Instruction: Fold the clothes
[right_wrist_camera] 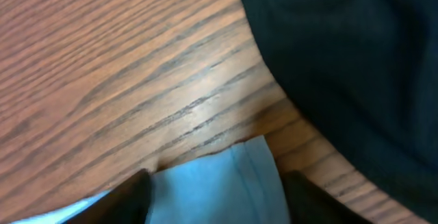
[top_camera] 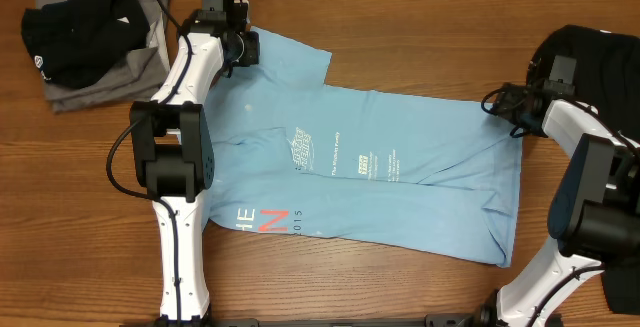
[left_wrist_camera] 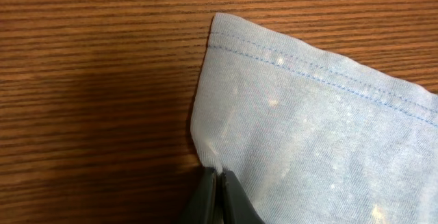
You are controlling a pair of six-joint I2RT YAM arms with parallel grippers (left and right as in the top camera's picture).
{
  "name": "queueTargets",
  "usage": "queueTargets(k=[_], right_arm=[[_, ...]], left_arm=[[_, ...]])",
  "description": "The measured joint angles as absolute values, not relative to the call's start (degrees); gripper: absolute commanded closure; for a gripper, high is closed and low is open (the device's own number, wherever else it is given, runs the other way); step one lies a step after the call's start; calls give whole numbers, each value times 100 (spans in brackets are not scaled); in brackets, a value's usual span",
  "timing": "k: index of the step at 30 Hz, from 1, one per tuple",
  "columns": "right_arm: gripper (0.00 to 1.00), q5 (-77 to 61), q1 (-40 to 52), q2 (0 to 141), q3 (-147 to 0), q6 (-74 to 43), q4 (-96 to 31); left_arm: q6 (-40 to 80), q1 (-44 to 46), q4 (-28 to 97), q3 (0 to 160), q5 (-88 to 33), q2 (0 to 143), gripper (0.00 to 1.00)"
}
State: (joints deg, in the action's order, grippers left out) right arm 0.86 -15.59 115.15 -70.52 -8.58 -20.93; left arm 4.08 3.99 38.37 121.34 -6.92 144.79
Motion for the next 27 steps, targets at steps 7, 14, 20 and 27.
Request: queueTargets(k=[7, 14, 20, 27], right_arm=[[89, 165, -1559, 11544, -7057, -926, -2095], [96, 167, -1559, 11552, -7067, -1166, -2119], [96, 169, -1559, 11566, -7234, -1437, -2493], [96, 167, -1559, 11539, -7481, -1802, -3083]], left_arm=[[408, 399, 3854, 12147, -707, 14479, 96], [408, 399, 4281, 12234, -891, 14451, 96], [408, 399, 4777, 12232, -1002, 14180, 96], [381, 399, 5461, 12234, -954, 13312, 96]])
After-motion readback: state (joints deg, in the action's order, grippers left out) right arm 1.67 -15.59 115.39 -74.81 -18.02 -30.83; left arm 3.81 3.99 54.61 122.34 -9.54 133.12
